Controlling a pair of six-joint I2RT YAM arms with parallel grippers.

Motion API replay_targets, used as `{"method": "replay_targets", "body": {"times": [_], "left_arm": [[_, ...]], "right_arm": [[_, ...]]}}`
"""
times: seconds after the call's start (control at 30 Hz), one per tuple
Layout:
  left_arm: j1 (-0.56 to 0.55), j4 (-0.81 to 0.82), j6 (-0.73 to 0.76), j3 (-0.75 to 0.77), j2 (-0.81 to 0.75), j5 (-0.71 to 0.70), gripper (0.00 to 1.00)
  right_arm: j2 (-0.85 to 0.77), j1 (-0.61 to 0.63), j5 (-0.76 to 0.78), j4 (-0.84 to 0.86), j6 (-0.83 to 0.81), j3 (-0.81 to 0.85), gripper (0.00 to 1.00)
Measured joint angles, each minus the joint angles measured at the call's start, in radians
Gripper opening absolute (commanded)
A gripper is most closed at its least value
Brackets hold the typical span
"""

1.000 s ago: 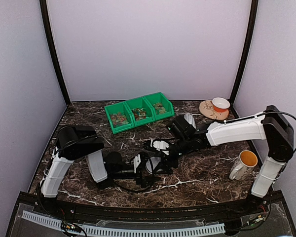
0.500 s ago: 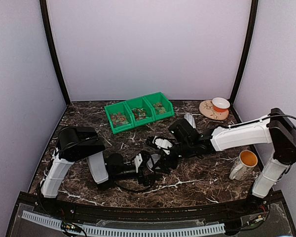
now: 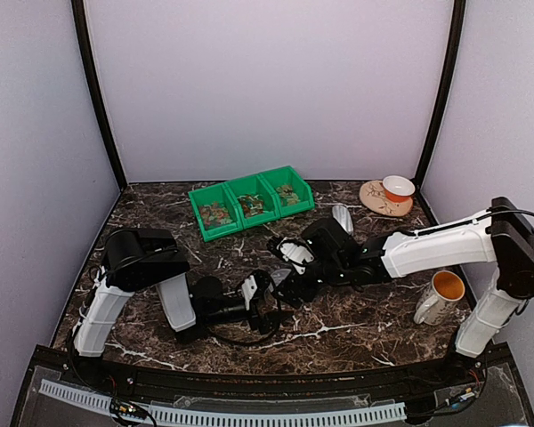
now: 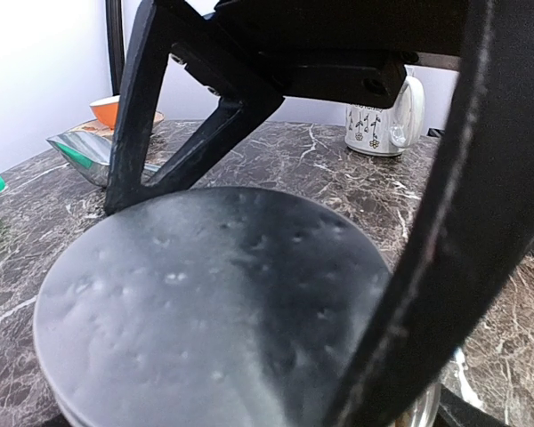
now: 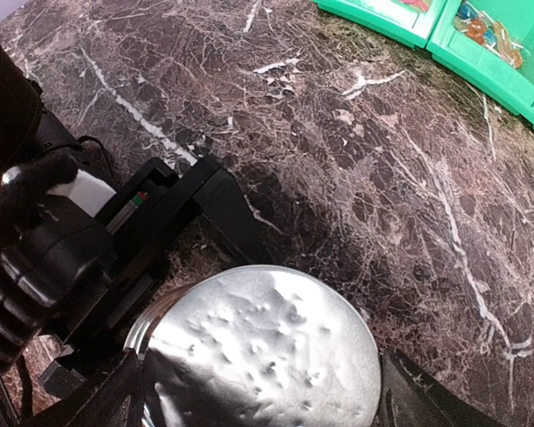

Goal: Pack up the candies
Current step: Screw the bottle lid onto the packing bottle.

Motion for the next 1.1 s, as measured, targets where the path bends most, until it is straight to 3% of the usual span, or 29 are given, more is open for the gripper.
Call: {"method": "replay_targets", "body": {"times": [0.47,1.1], "left_arm": [[0.0,0.0,0.0,0.0,0.0,-0.002,0.89],[-0.001,-0.001,0.0,0.0,0.0,-0.002,0.89]], "right_arm": [[0.015,0.003,-0.072,0.024,0.0,0.004,0.88],[0.021,-0.002,-0.102,-0.09,-0.039,0.045,0.88]]}}
